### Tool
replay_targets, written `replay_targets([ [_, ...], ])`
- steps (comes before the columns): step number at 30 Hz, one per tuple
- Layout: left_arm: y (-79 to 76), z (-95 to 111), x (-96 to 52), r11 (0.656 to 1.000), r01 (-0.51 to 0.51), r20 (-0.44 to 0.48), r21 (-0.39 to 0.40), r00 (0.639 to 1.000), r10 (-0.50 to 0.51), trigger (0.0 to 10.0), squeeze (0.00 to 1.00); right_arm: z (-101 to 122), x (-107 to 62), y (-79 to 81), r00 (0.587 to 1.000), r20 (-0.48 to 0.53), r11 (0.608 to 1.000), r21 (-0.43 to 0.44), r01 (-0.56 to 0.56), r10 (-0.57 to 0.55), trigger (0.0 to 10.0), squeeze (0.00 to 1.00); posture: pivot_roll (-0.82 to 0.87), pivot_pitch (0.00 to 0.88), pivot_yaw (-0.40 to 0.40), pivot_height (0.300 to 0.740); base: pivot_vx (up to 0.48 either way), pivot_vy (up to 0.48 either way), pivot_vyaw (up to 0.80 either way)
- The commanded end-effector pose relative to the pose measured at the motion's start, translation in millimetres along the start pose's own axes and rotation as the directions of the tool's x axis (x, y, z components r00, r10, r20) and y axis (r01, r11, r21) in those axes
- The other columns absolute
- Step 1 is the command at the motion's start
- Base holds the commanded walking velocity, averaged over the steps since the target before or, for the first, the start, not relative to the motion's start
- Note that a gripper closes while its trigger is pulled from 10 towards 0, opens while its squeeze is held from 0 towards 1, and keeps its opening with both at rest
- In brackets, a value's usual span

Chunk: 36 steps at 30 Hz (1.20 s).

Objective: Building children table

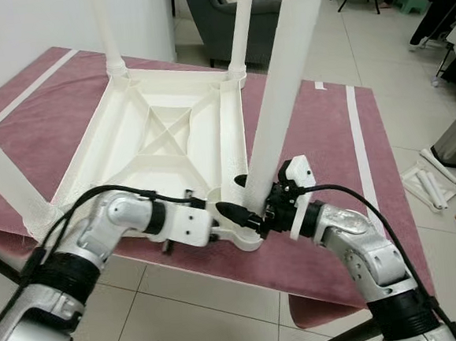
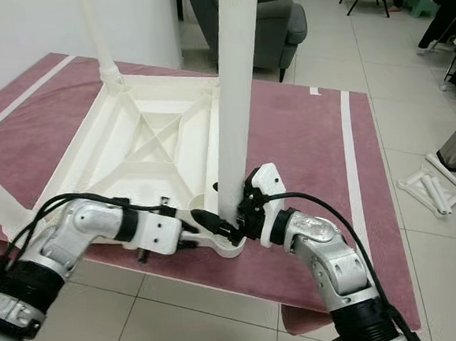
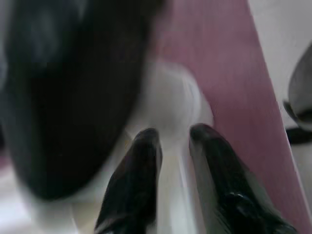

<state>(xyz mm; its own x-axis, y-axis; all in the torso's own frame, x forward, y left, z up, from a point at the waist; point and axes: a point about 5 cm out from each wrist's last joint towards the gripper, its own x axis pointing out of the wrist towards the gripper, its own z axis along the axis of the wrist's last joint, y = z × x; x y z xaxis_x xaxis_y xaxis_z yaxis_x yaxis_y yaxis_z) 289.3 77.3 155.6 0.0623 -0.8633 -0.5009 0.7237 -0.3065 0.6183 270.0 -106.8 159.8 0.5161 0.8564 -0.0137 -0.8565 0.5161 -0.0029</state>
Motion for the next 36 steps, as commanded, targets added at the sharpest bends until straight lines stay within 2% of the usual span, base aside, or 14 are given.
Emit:
replay_targets([
  [1, 2.5, 5, -0.1, 0.992, -0.11, 0.054, -0.066, 0.992, 0.114, 10.0, 0.69, -3, 1.7, 4.2, 1.0, -0.008, 1.0, 0.0, -0.01, 0.01, 10.0, 0.0, 0.16, 0.0, -0.038, 0.74, 0.0, 0.0, 0.0],
  [2, 5.1, 9, 0.2, 0.983, -0.14, 0.094, -0.119, 0.984, 0.151, 10.0, 0.0, -3, 1.7, 5.7, 1.0, -0.004, 1.0, 0.004, -0.006, 0.006, 10.0, 0.0, 0.16, 0.0, -0.038, 0.74, 0.0, 0.0, 0.0],
  [3, 7.2, 11, 1.3, 0.974, -0.164, 0.113, -0.156, 0.977, 0.183, 10.0, 0.0, -3, 1.6, 6.8, 1.0, 0.001, 1.0, 0.01, 0.0, 0.0, 10.0, 0.0, 0.16, 0.0, -0.038, 0.74, 0.0, 0.0, 0.0],
  [6, 9.6, 12, 2.5, 0.964, -0.194, 0.121, -0.184, 0.968, 0.218, 10.0, 0.0, -3, 1.5, 7.8, 1.0, 0.006, 1.0, 0.015, 0.006, -0.006, 10.0, 0.0, 0.16, 0.0, -0.038, 0.74, 0.0, 0.0, 0.0],
  [10, 3.4, -2, 1.1, 0.959, -0.218, 0.029, -0.183, 0.974, 0.227, 10.0, 0.0, -3, -1.5, 8.4, 0.999, 0.014, 0.999, 0.019, 0.031, -0.031, 10.0, 0.0, 0.15, 0.0, -0.036, 0.74, 0.0, 0.0, 0.0],
  [11, -2.1, -12, -4.7, 0.95, -0.235, -0.032, -0.206, 0.972, 0.233, 10.0, 0.0, -2, -4.0, 7.7, 0.999, 0.02, 0.999, 0.017, 0.05, -0.05, 10.0, 0.0, 0.14, 0.0, -0.03, 0.74, 0.0, 0.0, 0.0],
  [12, -2.1, -12, -4.7, 0.95, -0.235, -0.032, -0.206, 0.972, 0.233, 10.0, 0.0, -2, -4.0, 7.7, 0.999, 0.02, 0.999, 0.017, 0.05, -0.05, 10.0, 0.0, 0.14, 0.0, -0.03, 0.74, 0.0, 0.0, 0.0],
  [14, -13.5, -26, -17.4, 0.933, -0.261, -0.121, -0.248, 0.964, 0.238, 10.0, 0.0, -1, -8.1, 6.0, 0.996, 0.029, 0.997, 0.014, 0.082, -0.082, 10.0, 0.0, 0.14, 0.0, -0.027, 0.74, 0.0, 0.0, 0.0],
  [16, -30.5, -34, -36.0, 0.902, -0.281, -0.166, -0.328, 0.957, 0.238, 10.0, 0.0, 1, -14.2, 3.6, 0.991, 0.041, 0.992, 0.02, 0.124, -0.125, 10.0, 0.0, 0.14, 0.0, -0.025, 0.74, 0.0, 0.0, 0.0],
  [17, -30.5, -34, -36.0, 0.902, -0.281, -0.166, -0.328, 0.957, 0.238, 10.0, 0.0, 1, -14.2, 3.6, 0.991, 0.041, 0.992, 0.02, 0.124, -0.125, 10.0, 0.0, 0.14, 0.0, -0.025, 0.74, 0.0, 0.0, 0.0],
  [20, -42.8, -34, -52.4, 0.86, -0.291, -0.152, -0.42, 0.957, 0.249, 10.0, 0.0, 2, -20.9, 0.9, 0.985, 0.05, 0.986, 0.031, 0.165, -0.167, 10.0, 0.0, 0.14, 0.0, -0.026, 0.74, 0.0, 0.0, 0.0],
  [23, -42.0, -31, -59.9, 0.84, -0.306, -0.131, -0.448, 0.952, 0.277, 10.0, 0.0, 2, -24.6, -1.0, 0.982, 0.053, 0.983, 0.037, 0.18, -0.182, 10.0, 0.0, 0.16, 0.0, -0.034, 0.74, 0.0, 0.0, 0.0],
  [28, -34.1, -30, -57.7, 0.837, -0.313, -0.121, -0.448, 0.949, 0.29, 10.0, 0.0, 2, -22.7, -1.9, 0.984, 0.051, 0.985, 0.035, 0.169, -0.171, 10.0, 0.0, 0.16, 0.0, -0.034, 0.74, 0.0, 0.0, 0.0],
  [36, -20.8, -29, -30.2, 0.877, -0.232, -0.111, -0.42, 0.973, 0.205, 10.0, 0.0, 0, -11.2, 3.3, 0.996, 0.02, 0.996, 0.027, 0.086, -0.087, 10.0, 0.0, 0.15, 0.0, -0.036, 0.74, 0.0, 0.0, 0.0],
])
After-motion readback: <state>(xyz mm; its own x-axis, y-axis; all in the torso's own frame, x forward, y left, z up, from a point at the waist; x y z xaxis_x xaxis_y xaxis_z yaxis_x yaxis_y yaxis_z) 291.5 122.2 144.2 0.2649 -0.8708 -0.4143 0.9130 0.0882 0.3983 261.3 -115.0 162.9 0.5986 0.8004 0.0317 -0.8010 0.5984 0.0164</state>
